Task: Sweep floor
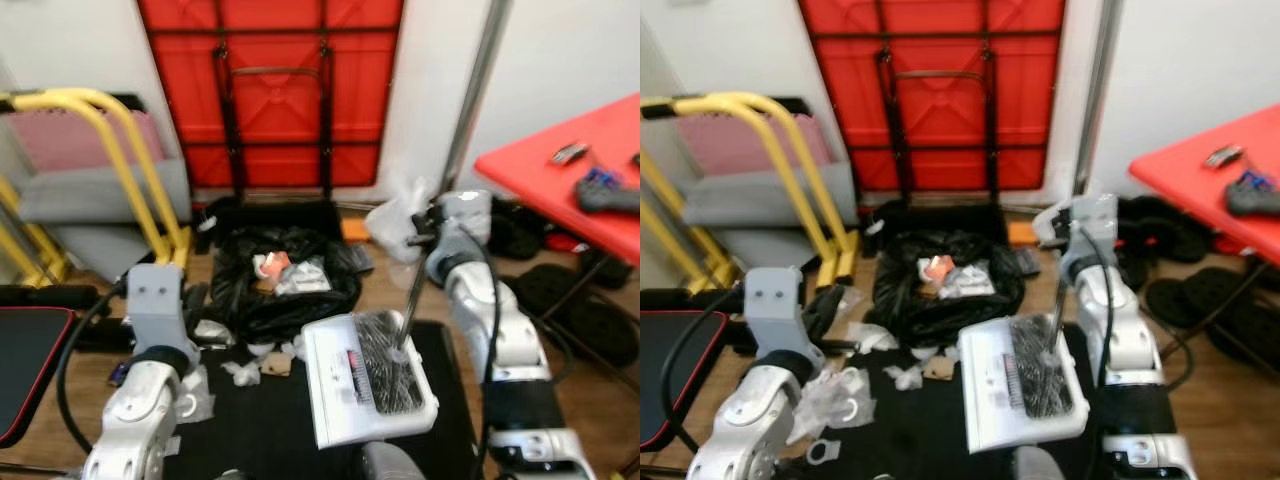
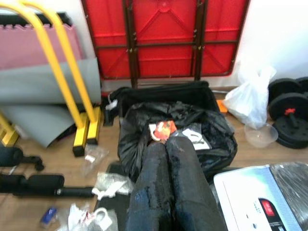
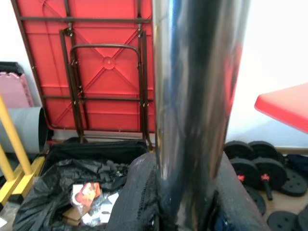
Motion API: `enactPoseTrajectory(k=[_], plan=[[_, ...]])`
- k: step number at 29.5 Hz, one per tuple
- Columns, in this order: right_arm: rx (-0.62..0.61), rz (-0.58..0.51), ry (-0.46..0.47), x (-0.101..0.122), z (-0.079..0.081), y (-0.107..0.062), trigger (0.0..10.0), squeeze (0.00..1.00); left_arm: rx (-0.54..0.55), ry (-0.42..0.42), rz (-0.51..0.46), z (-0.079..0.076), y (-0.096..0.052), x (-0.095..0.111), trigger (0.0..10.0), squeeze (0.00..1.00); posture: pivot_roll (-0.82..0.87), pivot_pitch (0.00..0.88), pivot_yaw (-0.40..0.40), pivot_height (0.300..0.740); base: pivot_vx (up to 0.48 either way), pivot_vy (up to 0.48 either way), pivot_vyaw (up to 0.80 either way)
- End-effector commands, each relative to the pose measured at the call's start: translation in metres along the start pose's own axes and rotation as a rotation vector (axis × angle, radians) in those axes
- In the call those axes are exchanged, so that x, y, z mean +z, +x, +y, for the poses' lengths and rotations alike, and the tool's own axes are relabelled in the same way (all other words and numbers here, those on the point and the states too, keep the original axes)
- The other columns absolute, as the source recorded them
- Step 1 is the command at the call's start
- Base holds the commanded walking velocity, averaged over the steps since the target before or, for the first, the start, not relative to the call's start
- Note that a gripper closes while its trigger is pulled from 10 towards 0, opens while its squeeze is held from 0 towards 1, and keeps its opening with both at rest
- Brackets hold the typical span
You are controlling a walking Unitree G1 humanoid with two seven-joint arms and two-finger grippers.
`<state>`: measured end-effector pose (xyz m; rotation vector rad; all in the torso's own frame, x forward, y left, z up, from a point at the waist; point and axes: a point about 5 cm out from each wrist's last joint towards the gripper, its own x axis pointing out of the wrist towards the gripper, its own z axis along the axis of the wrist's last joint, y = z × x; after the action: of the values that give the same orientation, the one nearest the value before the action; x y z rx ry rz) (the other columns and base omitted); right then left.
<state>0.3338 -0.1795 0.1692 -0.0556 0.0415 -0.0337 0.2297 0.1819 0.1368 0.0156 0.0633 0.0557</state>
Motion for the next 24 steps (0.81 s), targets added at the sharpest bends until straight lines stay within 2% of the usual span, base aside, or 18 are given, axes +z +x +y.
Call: enactPoseTrajectory(k=[1, 7, 11, 24], plan=[[0.020, -0.084, 0.005, 0.016, 0.006, 0.002, 10.0, 0.00, -0.006, 0.006, 0.007, 0.001, 0.000, -0.002, 10.0, 0.00, -0.09, 0.072, -0.029, 0.635, 0.000, 0.000, 0.00], [0.012, -0.105, -0.006, 0.019, 0.006, 0.005, 10.0, 0.00, -0.007, 0.003, 0.007, 0.000, -0.001, -0.002, 10.0, 0.00, -0.08, 0.078, -0.033, 0.620, 0.000, 0.000, 0.00], [0.004, -0.153, -0.001, 0.030, 0.004, 0.011, 10.0, 0.00, -0.009, 0.001, 0.011, 0.000, -0.003, -0.002, 10.0, 0.00, -0.08, 0.086, -0.033, 0.600, 0.000, 0.000, 0.00], [0.004, -0.190, 0.004, 0.036, 0.008, 0.019, 10.0, 0.00, -0.014, 0.002, 0.012, -0.001, -0.005, -0.002, 10.0, 0.00, -0.07, 0.097, -0.031, 0.570, 0.000, 0.000, 0.00]])
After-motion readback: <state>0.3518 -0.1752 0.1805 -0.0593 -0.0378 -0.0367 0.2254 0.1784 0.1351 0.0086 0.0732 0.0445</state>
